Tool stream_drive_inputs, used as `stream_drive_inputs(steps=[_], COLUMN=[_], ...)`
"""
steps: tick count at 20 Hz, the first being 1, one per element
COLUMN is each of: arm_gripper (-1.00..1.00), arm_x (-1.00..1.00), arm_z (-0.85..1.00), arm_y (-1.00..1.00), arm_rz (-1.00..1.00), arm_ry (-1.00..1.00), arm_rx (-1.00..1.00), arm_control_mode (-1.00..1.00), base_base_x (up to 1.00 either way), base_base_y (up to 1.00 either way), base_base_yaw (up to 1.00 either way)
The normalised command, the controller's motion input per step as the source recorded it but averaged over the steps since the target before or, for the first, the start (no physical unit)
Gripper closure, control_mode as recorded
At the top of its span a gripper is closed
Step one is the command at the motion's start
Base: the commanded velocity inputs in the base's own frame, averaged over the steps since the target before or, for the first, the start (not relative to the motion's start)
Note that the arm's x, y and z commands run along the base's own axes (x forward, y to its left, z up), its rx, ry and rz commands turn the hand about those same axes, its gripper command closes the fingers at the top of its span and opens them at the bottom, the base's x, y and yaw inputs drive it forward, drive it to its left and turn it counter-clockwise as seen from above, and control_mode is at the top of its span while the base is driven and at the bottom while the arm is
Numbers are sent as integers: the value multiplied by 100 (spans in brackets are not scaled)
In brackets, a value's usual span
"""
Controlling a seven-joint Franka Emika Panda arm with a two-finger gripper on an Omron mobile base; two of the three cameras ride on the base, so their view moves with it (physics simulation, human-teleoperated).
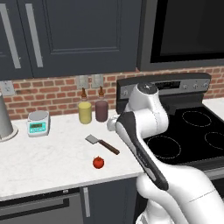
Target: Put the tomato and broccoli in the pot. Retrieve the spatula and lightly stir the vegetables in the pot.
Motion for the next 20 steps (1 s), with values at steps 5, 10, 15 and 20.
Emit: stream_drive_inputs(steps=[5, 10, 15, 20], arm_gripper=[-100, -100, -100, -100], arm_x=[-79, -12, 17, 42], arm_z=[-60, -54, -45, -37], arm_y=[87, 43, 10, 0], arm_rz=[18, 9, 0, 0], arm_ry=[7, 0, 3, 5], arm_rx=[0, -2, -4, -5], arm_control_mode=[-100, -100, -100, -100], base_base_x=[0, 0, 0, 0], base_base_y=[0, 0, 0, 0], base_base_yaw=[0, 0, 0, 0])
